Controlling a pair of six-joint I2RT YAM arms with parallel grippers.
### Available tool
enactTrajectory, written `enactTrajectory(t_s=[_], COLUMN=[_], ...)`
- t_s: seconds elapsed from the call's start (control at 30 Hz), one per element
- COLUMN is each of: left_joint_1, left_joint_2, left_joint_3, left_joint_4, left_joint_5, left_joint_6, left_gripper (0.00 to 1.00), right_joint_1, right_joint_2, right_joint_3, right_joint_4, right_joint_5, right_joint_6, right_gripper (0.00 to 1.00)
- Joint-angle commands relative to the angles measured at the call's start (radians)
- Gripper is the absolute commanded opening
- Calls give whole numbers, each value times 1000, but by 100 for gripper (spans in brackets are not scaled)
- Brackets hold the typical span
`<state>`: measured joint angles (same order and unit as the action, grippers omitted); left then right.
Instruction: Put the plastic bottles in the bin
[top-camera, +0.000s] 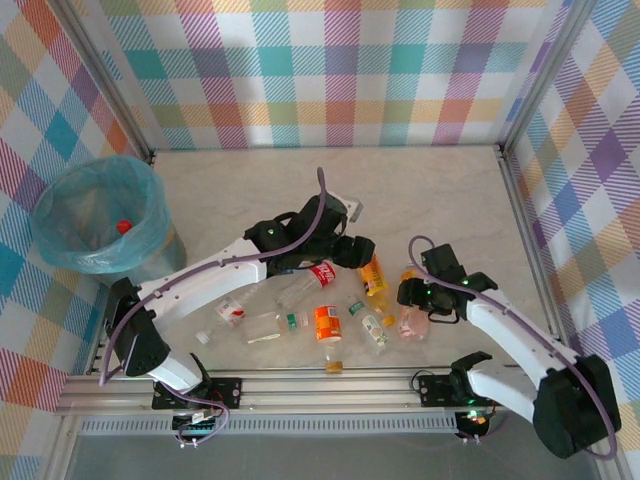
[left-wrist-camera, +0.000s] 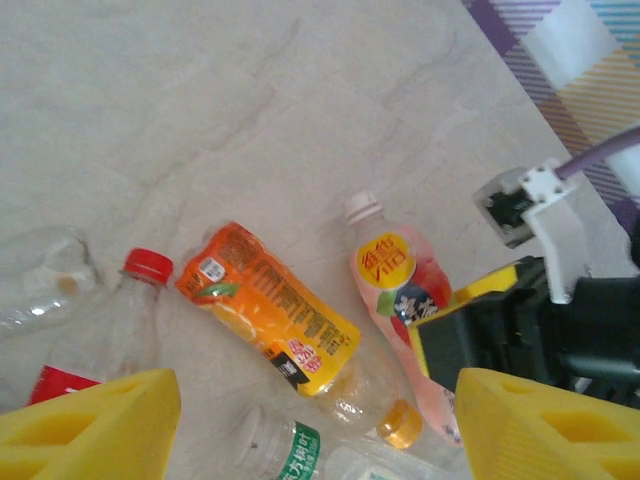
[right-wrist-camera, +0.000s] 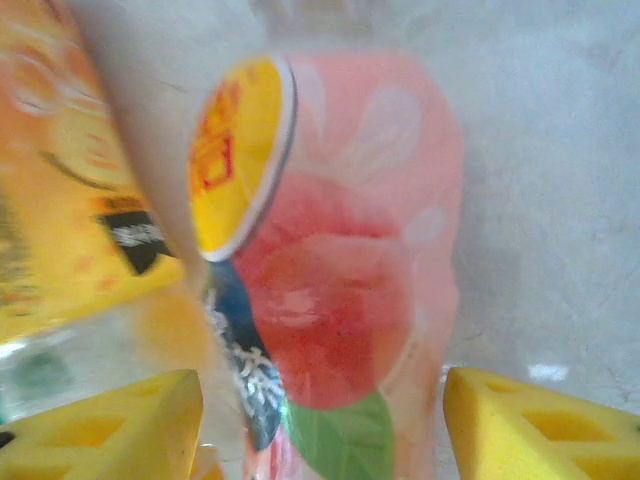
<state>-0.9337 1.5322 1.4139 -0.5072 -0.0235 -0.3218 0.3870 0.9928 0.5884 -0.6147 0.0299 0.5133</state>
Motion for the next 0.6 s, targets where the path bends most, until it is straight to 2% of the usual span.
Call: enactTrajectory(t_s=[0.0, 0.07, 0.13, 0.23, 0.37, 0.57], left_joint_1=[-6, 8, 37, 98, 145, 147], left_joint_2=[-97, -148, -199, -266, -312, -267], left_joint_3=[54, 56, 47, 31, 14, 15], left_joint_4=[-41, -42, -33, -17, -16, -29], left_joint_5=[-121, -173, -173, -101, -44, 118], left_joint_6=[43, 50, 41, 15, -5, 3], left_gripper=[75, 78, 84, 89, 90, 88], right_joint_1=[-5, -3, -4, -3, -3, -5], right_joint_2=[-80, -120, -143, -147, -57, 13], right_joint_3=[74, 109, 150, 216, 297, 189], right_joint_4=[-16, -13, -13, -11, -144, -183], right_joint_5=[-30, -42, -59, -85, 27, 35], right_joint_6=[-67, -101, -139, -184, -116, -13], right_gripper=[64, 62, 61, 63, 73, 78])
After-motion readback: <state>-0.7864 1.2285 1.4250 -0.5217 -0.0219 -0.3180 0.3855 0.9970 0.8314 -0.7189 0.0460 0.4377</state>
